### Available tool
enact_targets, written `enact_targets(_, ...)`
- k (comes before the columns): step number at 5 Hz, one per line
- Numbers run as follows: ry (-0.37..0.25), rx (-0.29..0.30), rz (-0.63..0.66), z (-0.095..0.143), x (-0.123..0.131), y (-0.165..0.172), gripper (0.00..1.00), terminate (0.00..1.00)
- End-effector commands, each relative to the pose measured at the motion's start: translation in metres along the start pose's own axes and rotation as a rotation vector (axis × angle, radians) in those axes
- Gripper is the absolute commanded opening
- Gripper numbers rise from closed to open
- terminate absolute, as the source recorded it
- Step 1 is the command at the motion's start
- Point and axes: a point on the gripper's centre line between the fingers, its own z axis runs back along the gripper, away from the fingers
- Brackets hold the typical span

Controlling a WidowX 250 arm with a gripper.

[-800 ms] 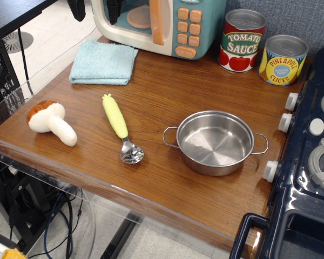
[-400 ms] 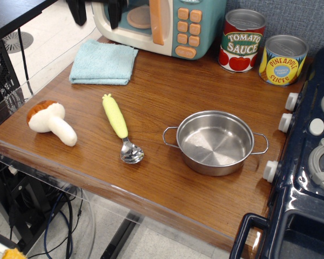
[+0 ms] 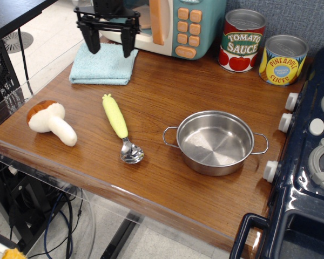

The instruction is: Move the silver pot to the right of the cloth.

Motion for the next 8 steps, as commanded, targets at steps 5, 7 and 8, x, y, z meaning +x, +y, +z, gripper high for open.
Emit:
enact_targets(5, -0.048, -0.054, -0.631, 0.001, -0.086, -0.135, 1.0, 0.0)
enact_targets(7, 0.009, -0.018, -0.717, -0.018, -0.094, -0.149, 1.0, 0.0)
enact_targets(8, 0.003, -0.006, -0.721, -0.022, -0.092, -0.149, 0.0, 0.0)
